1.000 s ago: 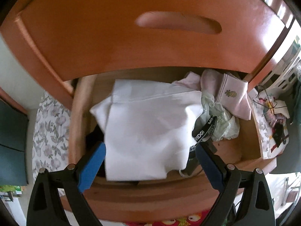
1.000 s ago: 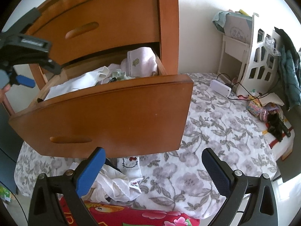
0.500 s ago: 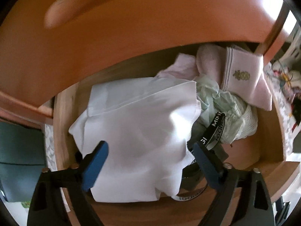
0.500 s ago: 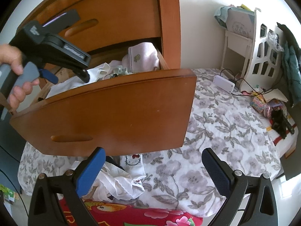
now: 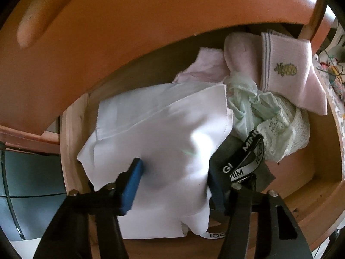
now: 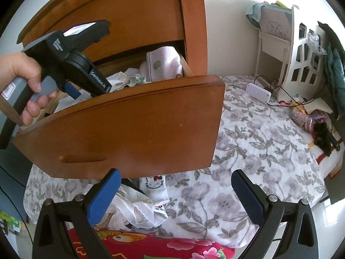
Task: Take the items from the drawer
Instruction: 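Grasp the white shirt in the drawer with the left gripper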
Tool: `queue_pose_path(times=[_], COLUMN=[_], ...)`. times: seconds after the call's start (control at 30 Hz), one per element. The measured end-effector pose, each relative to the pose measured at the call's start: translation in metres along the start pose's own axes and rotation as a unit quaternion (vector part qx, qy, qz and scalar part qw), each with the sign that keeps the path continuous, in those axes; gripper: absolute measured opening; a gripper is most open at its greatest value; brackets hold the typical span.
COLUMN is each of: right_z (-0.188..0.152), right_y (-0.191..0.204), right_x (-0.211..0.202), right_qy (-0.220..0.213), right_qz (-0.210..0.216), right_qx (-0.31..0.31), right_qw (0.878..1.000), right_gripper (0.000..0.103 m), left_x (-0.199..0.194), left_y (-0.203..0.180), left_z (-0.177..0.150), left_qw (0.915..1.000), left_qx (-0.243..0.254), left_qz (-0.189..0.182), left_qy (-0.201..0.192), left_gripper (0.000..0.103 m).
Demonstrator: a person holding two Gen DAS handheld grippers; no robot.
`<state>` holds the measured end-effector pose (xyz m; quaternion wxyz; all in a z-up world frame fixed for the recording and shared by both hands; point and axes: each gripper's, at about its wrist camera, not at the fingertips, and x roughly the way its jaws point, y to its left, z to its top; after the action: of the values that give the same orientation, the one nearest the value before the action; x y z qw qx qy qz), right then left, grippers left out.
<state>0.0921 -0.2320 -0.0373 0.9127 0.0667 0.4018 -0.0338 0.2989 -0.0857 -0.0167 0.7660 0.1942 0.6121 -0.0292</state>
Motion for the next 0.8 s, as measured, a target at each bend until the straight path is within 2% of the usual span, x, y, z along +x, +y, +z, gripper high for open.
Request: queue_pose_path(times=[0.17, 0.43, 0.53, 0.8], right_z=[0.000, -0.001, -0.001, -0.001], right_y=[0.000, 0.000, 0.000, 0.000], right_x=[0.000, 0.001, 0.001, 0.001], right_qy=[0.000, 0.001, 0.001, 0.001], right_qz=[0.000, 0.001, 0.001, 0.000], right_qx=[0.000, 0.002, 0.002, 0.001], right_qw=[1.000, 1.000, 1.000, 1.000], right_gripper=[0.103, 0.103, 0.103, 0.103], left_x=[-0.005, -0.012, -0.015, -0.032], left_y=[0.022, 0.049, 0.061, 0.083], left_z=[-0.005, -0.008, -0.018, -0.032], left_qw=[0.9993, 0.9963, 0.9933, 0.9847], left_qx=[-0.030, -0.062, -0.082, -0.132], left_qz=[-0.007, -0.011, -0.050, -0.065], left_qy=[-0.023, -0.060, -0.064, -0.094], left_gripper=[0.048, 0.047, 0.047, 0.047])
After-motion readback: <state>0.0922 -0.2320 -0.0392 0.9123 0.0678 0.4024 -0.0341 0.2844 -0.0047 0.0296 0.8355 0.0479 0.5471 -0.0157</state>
